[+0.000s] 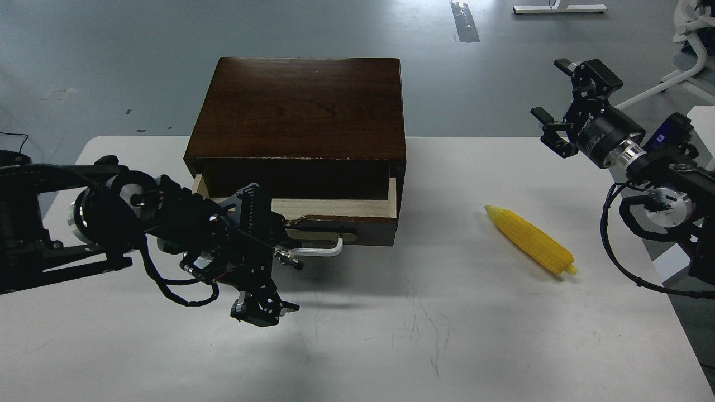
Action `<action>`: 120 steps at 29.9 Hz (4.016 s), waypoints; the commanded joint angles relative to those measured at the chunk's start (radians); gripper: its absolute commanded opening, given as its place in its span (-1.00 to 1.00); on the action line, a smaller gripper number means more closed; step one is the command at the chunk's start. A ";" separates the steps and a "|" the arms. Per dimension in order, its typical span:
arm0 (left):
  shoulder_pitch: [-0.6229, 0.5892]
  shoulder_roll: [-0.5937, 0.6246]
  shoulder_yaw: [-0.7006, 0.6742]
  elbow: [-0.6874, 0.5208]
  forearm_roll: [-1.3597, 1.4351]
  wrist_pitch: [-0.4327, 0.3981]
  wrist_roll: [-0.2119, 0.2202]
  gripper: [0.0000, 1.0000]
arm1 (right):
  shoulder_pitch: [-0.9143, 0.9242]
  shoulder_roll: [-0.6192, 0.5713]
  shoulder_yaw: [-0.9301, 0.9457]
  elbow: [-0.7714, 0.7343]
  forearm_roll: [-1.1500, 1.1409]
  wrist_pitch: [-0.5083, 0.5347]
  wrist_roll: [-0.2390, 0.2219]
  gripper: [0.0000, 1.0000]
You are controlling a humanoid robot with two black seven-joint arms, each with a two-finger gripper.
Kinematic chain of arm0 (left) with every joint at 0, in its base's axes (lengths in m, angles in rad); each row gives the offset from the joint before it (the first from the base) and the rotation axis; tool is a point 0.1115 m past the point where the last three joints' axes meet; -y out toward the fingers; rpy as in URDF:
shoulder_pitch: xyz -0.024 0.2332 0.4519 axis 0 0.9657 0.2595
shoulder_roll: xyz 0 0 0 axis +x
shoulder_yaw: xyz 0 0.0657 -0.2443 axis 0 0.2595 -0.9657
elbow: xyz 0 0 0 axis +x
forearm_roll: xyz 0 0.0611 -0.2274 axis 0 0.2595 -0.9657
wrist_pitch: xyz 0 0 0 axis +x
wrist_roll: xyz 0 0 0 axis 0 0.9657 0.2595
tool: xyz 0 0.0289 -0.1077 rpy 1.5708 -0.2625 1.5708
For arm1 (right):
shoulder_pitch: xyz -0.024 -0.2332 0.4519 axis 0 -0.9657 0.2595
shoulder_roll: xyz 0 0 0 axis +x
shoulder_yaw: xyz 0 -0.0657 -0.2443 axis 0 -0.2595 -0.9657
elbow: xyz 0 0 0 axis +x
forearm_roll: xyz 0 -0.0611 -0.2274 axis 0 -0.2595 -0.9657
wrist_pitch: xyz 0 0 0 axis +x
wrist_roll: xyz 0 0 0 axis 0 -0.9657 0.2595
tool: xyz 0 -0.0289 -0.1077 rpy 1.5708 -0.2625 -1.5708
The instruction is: Put corn in drawer with both arms
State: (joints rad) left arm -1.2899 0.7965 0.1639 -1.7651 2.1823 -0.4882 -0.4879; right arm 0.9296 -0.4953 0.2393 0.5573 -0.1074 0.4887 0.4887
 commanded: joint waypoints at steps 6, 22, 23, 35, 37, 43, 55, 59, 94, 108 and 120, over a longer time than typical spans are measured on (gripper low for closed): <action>-0.006 -0.006 -0.007 0.010 -0.013 0.000 -0.001 0.97 | 0.000 0.001 0.000 0.000 0.000 0.000 0.000 1.00; -0.037 -0.046 -0.024 0.045 -0.012 0.000 -0.001 0.97 | 0.000 0.001 0.000 -0.001 0.000 0.000 0.000 1.00; -0.039 -0.052 -0.024 0.050 -0.012 0.000 -0.001 0.97 | 0.000 0.001 0.000 -0.001 0.000 0.000 0.000 1.00; -0.063 -0.077 -0.029 0.075 -0.012 0.000 -0.001 0.97 | 0.000 0.001 0.000 -0.001 0.000 0.000 0.000 1.00; -0.068 -0.077 -0.029 0.075 -0.012 0.000 -0.001 0.97 | 0.000 0.001 0.000 0.000 0.000 0.000 0.000 1.00; -0.071 -0.077 -0.030 0.073 -0.010 0.000 -0.001 0.97 | 0.000 0.001 0.000 -0.001 0.000 0.000 0.000 1.00; -0.109 -0.060 -0.153 0.075 -0.143 0.000 -0.001 0.97 | 0.000 0.001 0.000 -0.001 0.000 0.000 0.000 1.00; -0.111 -0.014 -0.271 0.124 -0.378 0.000 -0.001 0.97 | 0.000 0.001 0.002 -0.004 0.000 0.000 0.000 1.00; 0.438 0.170 -0.402 0.719 -2.270 0.000 -0.001 0.98 | 0.054 -0.192 -0.107 0.145 -0.121 0.000 0.000 1.00; 0.449 0.124 -0.501 0.713 -2.270 0.000 -0.001 0.97 | 0.226 -0.299 -0.115 0.326 -1.033 0.000 0.000 1.00; 0.452 0.127 -0.512 0.713 -2.293 0.000 -0.001 0.97 | 0.261 -0.235 -0.376 0.335 -1.449 0.000 0.000 1.00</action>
State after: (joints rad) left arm -0.8382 0.9252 -0.3468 -1.0523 -0.1092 -0.4888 -0.4888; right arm 1.1882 -0.7458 -0.0893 0.8884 -1.5168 0.4883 0.4888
